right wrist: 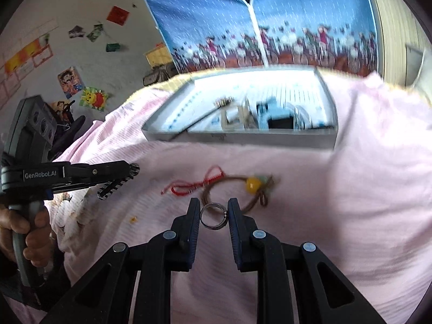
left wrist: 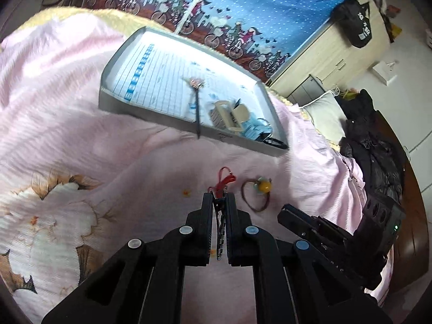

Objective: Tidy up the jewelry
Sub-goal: 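Carry the hairpin over the tray with the left tool while the right tool carries the ring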

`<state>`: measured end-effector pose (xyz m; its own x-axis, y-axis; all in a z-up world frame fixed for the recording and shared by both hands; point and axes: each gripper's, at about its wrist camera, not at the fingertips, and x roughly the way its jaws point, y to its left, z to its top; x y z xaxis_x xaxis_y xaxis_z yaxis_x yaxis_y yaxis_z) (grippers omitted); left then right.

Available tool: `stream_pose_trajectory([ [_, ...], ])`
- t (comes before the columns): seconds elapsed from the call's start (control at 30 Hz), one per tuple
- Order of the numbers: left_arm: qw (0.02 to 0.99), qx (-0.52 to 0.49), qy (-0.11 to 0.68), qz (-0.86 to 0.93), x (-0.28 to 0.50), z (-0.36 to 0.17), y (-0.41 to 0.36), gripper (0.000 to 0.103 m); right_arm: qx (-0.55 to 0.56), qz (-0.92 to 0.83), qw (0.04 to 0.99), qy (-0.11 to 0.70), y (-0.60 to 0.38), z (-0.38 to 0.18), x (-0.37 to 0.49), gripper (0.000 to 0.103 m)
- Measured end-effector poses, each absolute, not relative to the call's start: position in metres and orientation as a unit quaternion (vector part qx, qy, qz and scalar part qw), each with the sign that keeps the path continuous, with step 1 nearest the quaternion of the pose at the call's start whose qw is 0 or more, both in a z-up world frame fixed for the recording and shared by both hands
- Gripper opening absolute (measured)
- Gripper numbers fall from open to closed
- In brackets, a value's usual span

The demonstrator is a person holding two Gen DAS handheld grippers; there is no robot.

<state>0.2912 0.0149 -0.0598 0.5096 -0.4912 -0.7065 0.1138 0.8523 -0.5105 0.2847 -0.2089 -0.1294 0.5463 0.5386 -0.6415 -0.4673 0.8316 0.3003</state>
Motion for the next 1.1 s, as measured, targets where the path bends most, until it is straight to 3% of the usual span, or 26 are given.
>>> stream_pose_trajectory([
  [0.37, 0.875, -0.176, 0.41, -0.185, 0.331, -0.039, -0.024, 0.006, 0.033, 0.21, 0.937, 0.277, -0.22, -0.113, 0.314, 0.02],
  [0.7, 0.895, -0.174, 0.381, -0.151, 0.41, -0.057, -0.04, 0.006, 0.131, 0.18, 0.932, 0.286, -0.254, -0.134, 0.383, 0.02],
  [1.1, 0.904, -0.144, 0.384, -0.118, 0.442, -0.098, -0.046, 0.006, 0.133, 0.181, 0.924, 0.31, -0.25, -0.147, 0.414, 0.02],
])
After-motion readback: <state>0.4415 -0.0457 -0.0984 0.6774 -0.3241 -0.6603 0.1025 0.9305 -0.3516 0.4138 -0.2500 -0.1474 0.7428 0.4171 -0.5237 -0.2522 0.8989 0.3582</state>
